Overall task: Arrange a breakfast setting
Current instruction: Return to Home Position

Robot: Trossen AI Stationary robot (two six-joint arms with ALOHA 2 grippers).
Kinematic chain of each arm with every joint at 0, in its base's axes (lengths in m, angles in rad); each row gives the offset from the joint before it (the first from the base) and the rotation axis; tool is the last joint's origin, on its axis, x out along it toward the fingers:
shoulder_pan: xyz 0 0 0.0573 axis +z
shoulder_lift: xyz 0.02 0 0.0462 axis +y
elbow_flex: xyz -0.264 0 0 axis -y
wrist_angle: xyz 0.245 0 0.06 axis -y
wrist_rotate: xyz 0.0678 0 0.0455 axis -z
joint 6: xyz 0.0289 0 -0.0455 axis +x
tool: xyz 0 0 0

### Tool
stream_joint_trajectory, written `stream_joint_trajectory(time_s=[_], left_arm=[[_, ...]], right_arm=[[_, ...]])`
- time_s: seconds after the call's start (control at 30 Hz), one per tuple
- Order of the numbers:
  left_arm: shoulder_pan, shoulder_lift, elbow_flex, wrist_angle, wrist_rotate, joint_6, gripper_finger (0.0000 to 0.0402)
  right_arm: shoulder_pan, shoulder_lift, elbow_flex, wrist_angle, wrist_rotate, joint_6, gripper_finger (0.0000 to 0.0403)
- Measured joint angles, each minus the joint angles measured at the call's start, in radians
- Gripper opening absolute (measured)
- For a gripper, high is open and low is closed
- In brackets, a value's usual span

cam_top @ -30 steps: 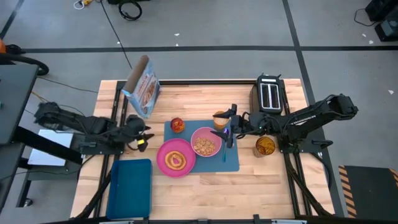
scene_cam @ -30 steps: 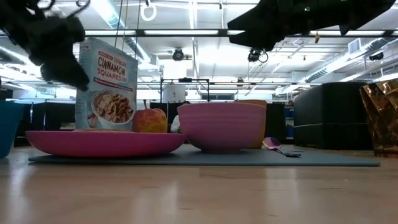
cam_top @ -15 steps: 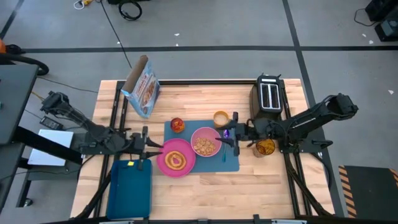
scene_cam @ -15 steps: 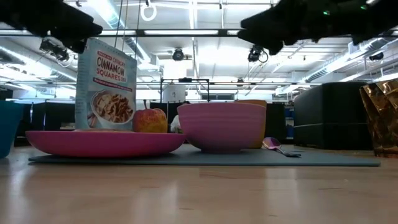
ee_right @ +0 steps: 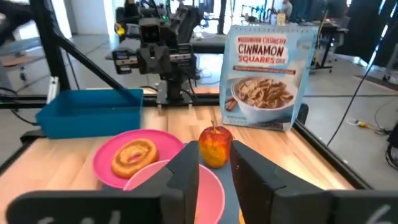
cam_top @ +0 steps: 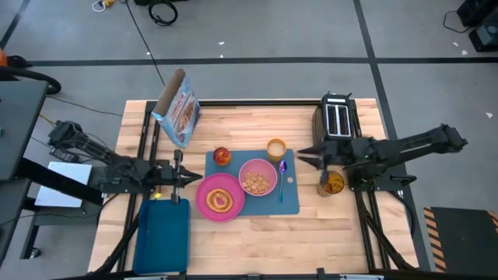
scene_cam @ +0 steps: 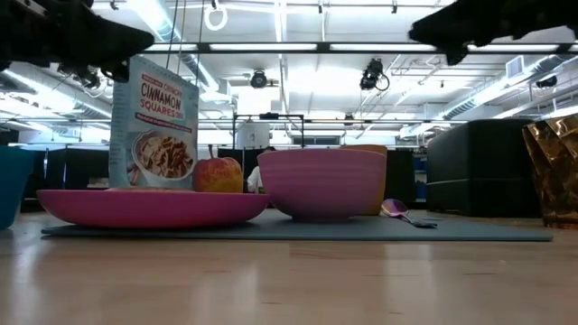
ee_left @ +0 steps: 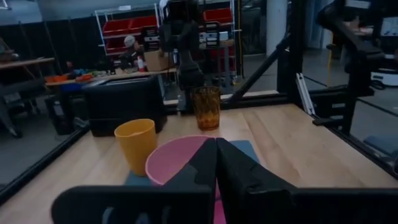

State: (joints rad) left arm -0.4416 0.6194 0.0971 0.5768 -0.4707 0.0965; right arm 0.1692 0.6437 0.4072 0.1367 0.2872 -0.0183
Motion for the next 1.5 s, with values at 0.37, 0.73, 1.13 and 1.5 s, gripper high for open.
stream_joint_trajectory(time_s=[0.37, 0.73, 1.13, 1.5], left_arm=[[0.034, -0.306, -0.079, -0.192, 0.023, -0.033, 0.0007], [0.18, -0.401, -0.05, -0.348, 0.134, -0.003, 0.0008], [0.18, -0.617, -0.044, -0.521, 0.145, -0.006, 0.0009], [0.18, -0.614, -0.079, -0.518, 0.145, -0.01, 0.0009]], right_arm=[[-0.027, -0.346, -0.171, -0.065, -0.105, -0.011, 0.0008], [-0.173, -0.424, -0.14, -0.209, -0.23, 0.01, 0.0007], [-0.225, -0.641, -0.269, -0.236, -0.23, 0.08, 0.0005], [-0.188, -0.627, -0.402, -0.108, -0.204, 0.118, 0.0005]])
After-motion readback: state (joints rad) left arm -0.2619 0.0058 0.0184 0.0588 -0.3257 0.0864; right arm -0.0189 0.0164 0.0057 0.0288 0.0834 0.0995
